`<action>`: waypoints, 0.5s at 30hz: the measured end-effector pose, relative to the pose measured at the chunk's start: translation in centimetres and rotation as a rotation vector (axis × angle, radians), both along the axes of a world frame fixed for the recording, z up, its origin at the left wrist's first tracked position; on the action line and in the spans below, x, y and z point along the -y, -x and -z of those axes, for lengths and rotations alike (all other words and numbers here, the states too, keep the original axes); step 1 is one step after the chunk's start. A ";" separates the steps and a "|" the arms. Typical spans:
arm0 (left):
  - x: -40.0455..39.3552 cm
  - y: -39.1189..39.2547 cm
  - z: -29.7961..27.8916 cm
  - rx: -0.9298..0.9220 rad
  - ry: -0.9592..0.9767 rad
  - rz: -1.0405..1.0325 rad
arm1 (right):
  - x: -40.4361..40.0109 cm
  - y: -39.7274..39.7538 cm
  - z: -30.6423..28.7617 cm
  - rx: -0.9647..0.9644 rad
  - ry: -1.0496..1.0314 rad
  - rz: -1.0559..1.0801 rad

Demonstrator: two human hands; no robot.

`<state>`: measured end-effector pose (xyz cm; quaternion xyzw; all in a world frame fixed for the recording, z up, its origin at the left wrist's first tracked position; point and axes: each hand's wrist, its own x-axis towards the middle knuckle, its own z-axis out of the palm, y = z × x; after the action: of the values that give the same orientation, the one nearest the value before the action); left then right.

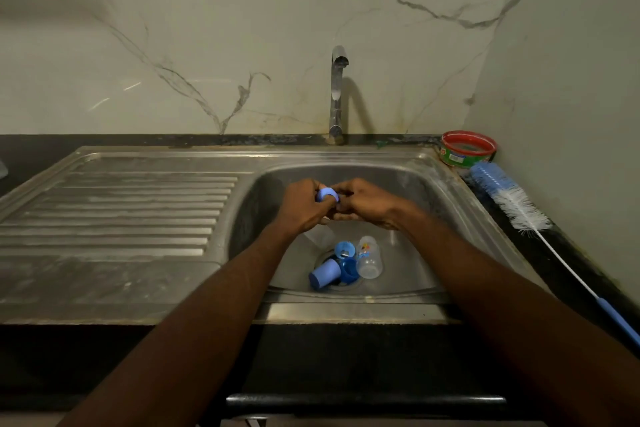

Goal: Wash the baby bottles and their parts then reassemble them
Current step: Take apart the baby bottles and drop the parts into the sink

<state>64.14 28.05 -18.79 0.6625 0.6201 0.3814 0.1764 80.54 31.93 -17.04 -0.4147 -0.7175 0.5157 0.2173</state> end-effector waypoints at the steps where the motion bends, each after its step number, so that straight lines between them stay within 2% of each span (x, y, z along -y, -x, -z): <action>1: 0.0 0.3 0.0 0.028 0.012 -0.011 | 0.1 0.1 0.1 -0.036 0.016 0.001; 5: 0.1 0.2 0.1 0.074 0.055 0.018 | 0.7 0.7 0.4 -0.035 -0.078 0.097; 9: 0.0 -0.1 0.1 0.051 0.137 0.047 | 0.6 0.8 0.9 0.130 -0.216 0.167; 15: -0.3 0.3 0.0 0.124 0.293 0.187 | -0.6 0.5 1.7 0.362 -0.411 0.219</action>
<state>63.84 28.32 -18.82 0.6597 0.5927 0.3088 0.3436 80.06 32.49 -18.76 -0.5221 -0.7850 0.2508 0.2197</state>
